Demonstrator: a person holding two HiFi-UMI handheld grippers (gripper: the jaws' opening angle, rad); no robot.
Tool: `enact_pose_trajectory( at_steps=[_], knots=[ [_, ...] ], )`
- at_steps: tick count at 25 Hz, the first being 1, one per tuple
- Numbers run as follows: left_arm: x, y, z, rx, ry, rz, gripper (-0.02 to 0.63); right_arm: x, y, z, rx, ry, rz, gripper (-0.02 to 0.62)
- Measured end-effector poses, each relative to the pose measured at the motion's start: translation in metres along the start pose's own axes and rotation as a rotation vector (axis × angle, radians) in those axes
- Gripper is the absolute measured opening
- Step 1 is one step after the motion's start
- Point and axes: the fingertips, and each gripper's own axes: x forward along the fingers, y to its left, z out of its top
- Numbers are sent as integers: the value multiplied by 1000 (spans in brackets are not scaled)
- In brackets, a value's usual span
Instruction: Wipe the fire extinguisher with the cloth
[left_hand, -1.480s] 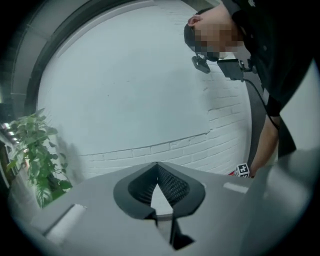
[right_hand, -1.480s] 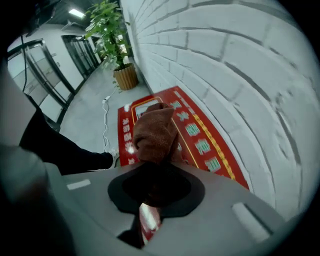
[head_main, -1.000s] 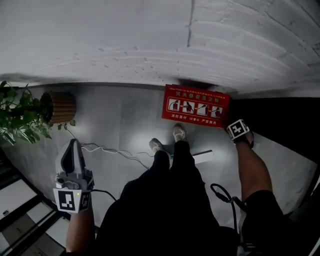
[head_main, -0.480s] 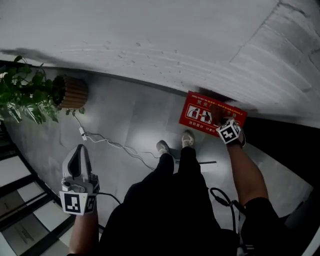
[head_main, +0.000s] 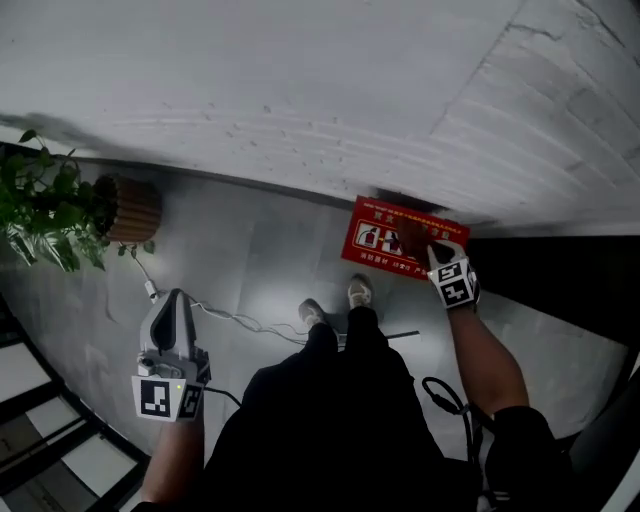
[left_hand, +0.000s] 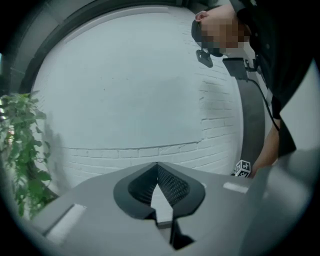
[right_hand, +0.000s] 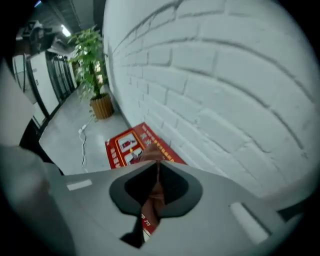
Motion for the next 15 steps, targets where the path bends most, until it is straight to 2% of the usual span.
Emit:
enact_pose_trajectory(
  at_steps=[1,4,7,11,13,15],
  knots=[
    [15,-13,5,-7,-25,-57,0,-23,-7,11,52,-95,-31,2],
    [59,-61,30,-13,-104,-234,0,-105,-25,49,241,-402,-115,2],
    [103,-109,66,-8,-205,-395,0,-200,-43,85,330,-670,-193,2],
    [146,-175,114,3,-352,-582,0,-301,-66,111,344,-855,-238,0],
    [161,-197,122,14,-369,-613,0,-330,-79,113,374,-928,-257,0],
    [177,-213,119,39,-357,-608,0,-337,-90,110,407,-952,-270,2]
  ],
)
